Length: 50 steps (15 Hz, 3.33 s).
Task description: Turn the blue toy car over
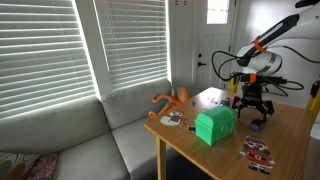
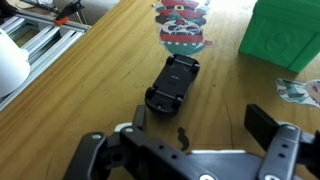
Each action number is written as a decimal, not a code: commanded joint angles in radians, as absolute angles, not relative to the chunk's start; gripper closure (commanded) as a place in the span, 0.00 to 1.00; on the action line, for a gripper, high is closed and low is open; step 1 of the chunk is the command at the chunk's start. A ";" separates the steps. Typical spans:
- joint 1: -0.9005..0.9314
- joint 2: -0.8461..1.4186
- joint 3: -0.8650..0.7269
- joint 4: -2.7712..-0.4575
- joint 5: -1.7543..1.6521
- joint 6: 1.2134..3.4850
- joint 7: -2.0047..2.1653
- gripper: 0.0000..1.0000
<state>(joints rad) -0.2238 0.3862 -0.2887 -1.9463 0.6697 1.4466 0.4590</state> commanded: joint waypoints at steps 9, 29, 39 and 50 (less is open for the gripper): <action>-0.235 0.357 -0.278 -1.995 0.706 1.439 0.465 0.00; -0.242 0.316 -0.300 -2.043 0.711 1.435 0.495 0.88; -0.210 0.112 -0.309 -2.068 0.480 1.532 0.645 0.89; -0.155 -0.069 -0.194 -2.224 -0.004 1.887 0.877 0.89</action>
<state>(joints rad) -0.1646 0.0035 -0.2250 -2.1294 0.1046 1.7608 0.8036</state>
